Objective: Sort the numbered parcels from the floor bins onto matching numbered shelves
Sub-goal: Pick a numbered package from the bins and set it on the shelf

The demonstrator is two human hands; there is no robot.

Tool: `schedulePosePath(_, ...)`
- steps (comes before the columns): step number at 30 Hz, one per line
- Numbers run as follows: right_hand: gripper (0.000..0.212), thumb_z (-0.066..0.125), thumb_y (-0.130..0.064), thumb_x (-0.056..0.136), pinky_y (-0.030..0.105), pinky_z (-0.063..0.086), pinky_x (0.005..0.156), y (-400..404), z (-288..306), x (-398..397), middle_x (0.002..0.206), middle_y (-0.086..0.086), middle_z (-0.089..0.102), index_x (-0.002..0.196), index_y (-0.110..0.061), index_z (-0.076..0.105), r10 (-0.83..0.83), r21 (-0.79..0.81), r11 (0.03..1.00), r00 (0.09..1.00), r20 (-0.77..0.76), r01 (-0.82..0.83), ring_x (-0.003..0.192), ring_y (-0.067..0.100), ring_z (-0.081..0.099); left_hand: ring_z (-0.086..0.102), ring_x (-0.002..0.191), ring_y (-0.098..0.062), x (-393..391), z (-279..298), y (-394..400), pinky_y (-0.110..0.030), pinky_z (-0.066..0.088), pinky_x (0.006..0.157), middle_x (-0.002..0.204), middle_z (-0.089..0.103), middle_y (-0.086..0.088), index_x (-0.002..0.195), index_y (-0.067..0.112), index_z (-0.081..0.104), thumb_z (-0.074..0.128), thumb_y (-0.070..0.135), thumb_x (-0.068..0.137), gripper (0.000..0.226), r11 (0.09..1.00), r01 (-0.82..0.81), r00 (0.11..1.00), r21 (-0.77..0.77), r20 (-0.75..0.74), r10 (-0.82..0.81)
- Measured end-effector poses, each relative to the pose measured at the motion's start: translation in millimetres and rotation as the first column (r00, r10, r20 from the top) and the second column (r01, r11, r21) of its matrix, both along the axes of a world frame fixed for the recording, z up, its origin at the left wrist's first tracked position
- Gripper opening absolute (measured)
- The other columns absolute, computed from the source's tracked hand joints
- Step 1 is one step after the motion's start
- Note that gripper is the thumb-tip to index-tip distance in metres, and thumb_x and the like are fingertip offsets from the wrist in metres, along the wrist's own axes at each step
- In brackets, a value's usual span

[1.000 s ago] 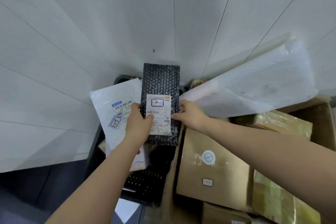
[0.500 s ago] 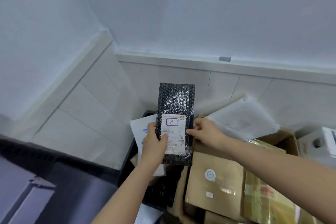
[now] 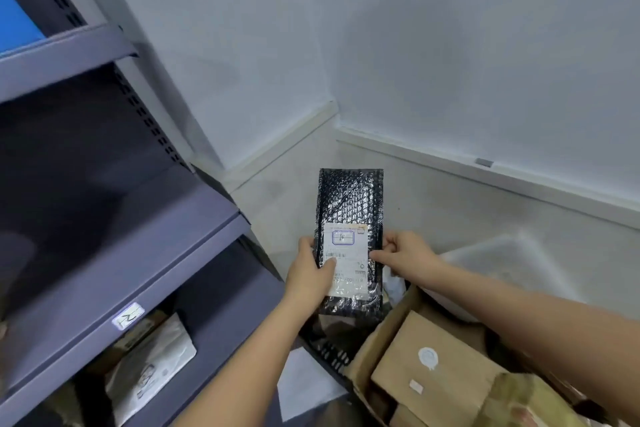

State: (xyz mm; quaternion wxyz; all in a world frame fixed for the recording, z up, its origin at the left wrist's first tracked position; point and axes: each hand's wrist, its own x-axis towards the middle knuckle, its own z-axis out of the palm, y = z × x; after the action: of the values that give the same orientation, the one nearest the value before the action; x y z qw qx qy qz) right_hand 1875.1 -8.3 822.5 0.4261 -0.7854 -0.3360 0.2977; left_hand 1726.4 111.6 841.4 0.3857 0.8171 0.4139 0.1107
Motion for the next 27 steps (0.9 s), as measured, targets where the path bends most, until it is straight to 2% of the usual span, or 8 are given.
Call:
schedulePosePath(5,0.019,0.065,-0.017,0.09,0.038,0.051,0.061,-18.3,25.2,-38.0,0.053,-0.001,0.045,0.075,-0.024,0.056,0.165,0.078,0.983,0.986,0.009,-0.166,0.053,0.017,0.047,0.059,0.096,-0.019,-54.7,26.3,-33.4,-0.028,0.042,0.074,0.109,0.063,0.0,0.123,0.015,0.042,0.057,0.014,0.092,0.035,0.994,-0.108,0.989,0.021,0.105,0.106)
schedulePosePath(7,0.019,0.064,-0.013,0.091,0.033,0.049,0.057,-24.0,34.4,-52.2,0.053,0.0,0.044,0.078,-0.025,0.058,0.218,0.123,0.968,0.976,0.002,-0.217,0.05,0.015,0.044,0.06,0.098,-0.017,-73.8,33.3,-44.7,-0.029,0.044,0.076,0.11,0.063,0.004,0.122,0.018,0.044,0.057,0.013,0.091,0.035,0.987,-0.159,0.977,0.0,0.147,0.158)
schedulePosePath(10,0.004,0.065,-0.014,0.091,0.024,0.047,0.05,-29.6,42.0,-72.7,0.061,0.01,0.05,0.093,-0.011,0.066,0.263,0.143,0.954,0.964,0.023,-0.264,0.049,0.012,0.046,0.063,0.097,-0.017,-101.2,41.9,-58.5,-0.032,0.048,0.082,0.109,0.066,0.005,0.113,0.024,0.048,0.054,0.007,0.088,0.031,0.969,-0.239,0.945,-0.069,0.215,0.248)
schedulePosePath(14,0.009,0.065,-0.016,0.092,0.028,0.049,0.056,-28.8,48.4,-100.6,0.049,-0.009,0.055,0.087,-0.023,0.063,0.33,0.13,0.934,0.943,0.049,-0.334,0.043,0.003,0.049,0.064,0.097,-0.02,-136.2,54.5,-71.8,-0.037,0.05,0.084,0.101,0.067,0.004,0.102,0.026,0.047,0.05,0.001,0.085,0.029,0.946,-0.31,0.918,-0.091,0.23,0.323)
schedulePosePath(17,0.006,0.062,-0.012,0.093,0.017,0.044,0.05,-25.0,56.0,-124.4,0.041,-0.013,0.052,0.093,-0.018,0.063,0.4,0.14,0.902,0.912,0.093,-0.409,0.042,-0.003,0.051,0.064,0.092,-0.023,-163.6,61.0,-79.8,-0.042,0.051,0.084,0.098,0.068,-0.001,0.096,0.024,0.045,0.05,0.002,0.083,0.026,0.92,-0.378,0.894,-0.099,0.218,0.391)
schedulePosePath(20,0.007,0.062,-0.014,0.093,0.023,0.049,0.056,-19.7,64.2,-147.9,0.054,-0.006,0.057,0.1,-0.012,0.064,0.448,0.137,0.874,0.883,0.143,-0.466,0.058,0.011,0.06,0.058,0.084,-0.021,-191.4,67.2,-87.9,-0.036,0.047,0.075,0.098,0.065,-0.009,0.095,0.016,0.045,0.05,-0.001,0.082,0.022,0.897,-0.432,0.867,-0.093,0.23,0.441)
schedulePosePath(24,0.015,0.063,-0.018,0.091,0.029,0.043,0.061,-9.8,70.3,-175.2,0.056,-0.002,0.057,0.089,-0.004,0.06,0.501,0.14,0.838,0.845,0.187,-0.528,0.056,0.013,0.053,0.055,0.077,-0.013,-226.1,79.5,-99.1,-0.028,0.045,0.068,0.096,0.063,-0.006,0.104,0.009,0.047,0.052,0.0,0.085,0.022,0.885,-0.461,0.855,-0.059,0.236,0.461)
schedulePosePath(27,0.027,0.063,-0.015,0.09,0.027,0.034,0.055,-3.2,71.2,-197.3,0.044,-0.008,0.049,0.071,-0.014,0.045,0.525,0.153,0.815,0.824,0.213,-0.559,0.044,0.002,0.04,0.056,0.074,-0.008,-251.0,84.3,-108.1,-0.022,0.045,0.063,0.092,0.063,0.003,0.104,0.014,0.047,0.052,0.003,0.087,0.021,0.869,-0.494,0.849,-0.019,0.204,0.487)
